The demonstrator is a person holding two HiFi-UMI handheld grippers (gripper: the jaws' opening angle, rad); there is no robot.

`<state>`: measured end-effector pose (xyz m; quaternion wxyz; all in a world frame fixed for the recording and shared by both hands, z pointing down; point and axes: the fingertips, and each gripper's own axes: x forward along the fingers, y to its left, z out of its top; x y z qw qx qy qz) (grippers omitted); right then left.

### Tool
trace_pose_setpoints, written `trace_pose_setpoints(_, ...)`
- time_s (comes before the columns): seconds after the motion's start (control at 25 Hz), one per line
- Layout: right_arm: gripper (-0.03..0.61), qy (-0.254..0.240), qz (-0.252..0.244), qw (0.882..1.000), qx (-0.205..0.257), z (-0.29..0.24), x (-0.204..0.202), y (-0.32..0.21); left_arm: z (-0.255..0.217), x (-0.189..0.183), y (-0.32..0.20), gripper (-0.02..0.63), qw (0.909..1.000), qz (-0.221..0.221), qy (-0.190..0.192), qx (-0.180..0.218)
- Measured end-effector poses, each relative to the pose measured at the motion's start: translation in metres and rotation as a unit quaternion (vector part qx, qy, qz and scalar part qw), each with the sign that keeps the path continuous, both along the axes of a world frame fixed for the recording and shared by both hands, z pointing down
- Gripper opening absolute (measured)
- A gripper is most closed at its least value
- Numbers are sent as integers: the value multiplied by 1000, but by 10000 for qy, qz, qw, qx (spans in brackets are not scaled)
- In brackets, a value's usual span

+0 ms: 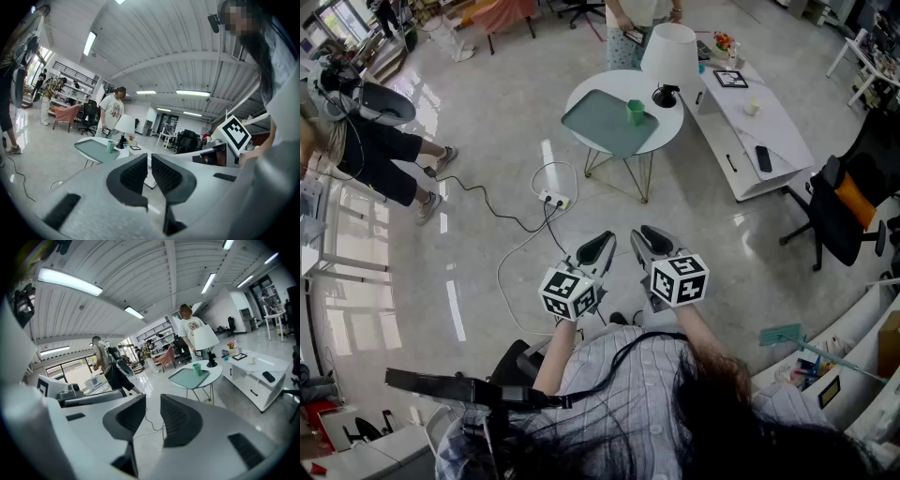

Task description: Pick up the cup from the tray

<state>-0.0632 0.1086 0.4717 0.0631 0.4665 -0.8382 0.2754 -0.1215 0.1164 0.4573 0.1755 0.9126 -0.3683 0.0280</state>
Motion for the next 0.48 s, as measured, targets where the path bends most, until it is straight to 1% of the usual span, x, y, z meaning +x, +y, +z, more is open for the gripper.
trace_pose_setpoints(0.2,110,-30,79,10000,-16,0,5,-4,3,6,-4,15,10000,22,-9,-51)
trace_pose_setpoints(0.48,109,-41,32,9999,-88,5,15,-14,9,14,-14,15,9999,0,-60,-128)
